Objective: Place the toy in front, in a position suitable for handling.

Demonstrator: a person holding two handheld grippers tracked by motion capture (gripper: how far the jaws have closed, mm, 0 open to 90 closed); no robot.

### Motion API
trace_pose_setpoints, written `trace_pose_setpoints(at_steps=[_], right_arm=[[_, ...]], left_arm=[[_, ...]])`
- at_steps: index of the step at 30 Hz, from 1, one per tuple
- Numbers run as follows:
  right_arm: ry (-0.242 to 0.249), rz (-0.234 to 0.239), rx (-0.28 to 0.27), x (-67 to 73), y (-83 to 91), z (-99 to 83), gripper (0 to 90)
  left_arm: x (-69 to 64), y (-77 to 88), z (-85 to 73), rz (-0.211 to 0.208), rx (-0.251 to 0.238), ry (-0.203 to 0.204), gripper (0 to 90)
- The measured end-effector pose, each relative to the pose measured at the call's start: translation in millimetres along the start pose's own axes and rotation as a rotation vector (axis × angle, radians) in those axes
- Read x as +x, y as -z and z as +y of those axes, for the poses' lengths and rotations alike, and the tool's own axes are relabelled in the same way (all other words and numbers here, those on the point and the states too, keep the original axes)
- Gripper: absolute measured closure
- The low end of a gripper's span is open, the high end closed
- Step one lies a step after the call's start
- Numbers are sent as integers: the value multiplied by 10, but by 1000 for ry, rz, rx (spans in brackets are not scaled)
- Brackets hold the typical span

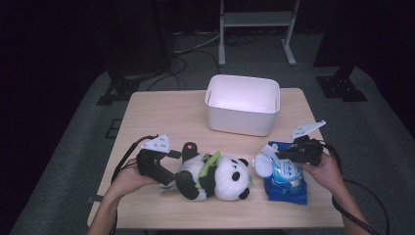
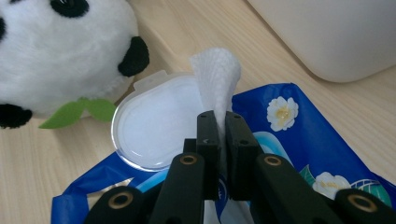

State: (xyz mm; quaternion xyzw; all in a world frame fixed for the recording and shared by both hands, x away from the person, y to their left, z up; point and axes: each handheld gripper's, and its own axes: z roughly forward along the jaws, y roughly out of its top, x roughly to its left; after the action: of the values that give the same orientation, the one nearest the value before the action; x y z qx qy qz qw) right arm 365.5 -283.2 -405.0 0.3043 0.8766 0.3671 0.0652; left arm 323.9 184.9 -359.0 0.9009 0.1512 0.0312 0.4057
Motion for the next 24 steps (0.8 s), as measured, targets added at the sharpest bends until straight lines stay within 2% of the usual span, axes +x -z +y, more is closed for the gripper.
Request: trace_pose_setpoints(at_steps=[9,14,24], right_arm=[[-4,0,-33,11,160,77,863],[-7,-2,-35,7,229,107,866],[-17,11,-23,8,236,147,869]], left_arm=[[-5,8,-14,0,4,5,187],[-6,14,-23,-1,6,4,183],[1,8,-55,-11,6,12,183]])
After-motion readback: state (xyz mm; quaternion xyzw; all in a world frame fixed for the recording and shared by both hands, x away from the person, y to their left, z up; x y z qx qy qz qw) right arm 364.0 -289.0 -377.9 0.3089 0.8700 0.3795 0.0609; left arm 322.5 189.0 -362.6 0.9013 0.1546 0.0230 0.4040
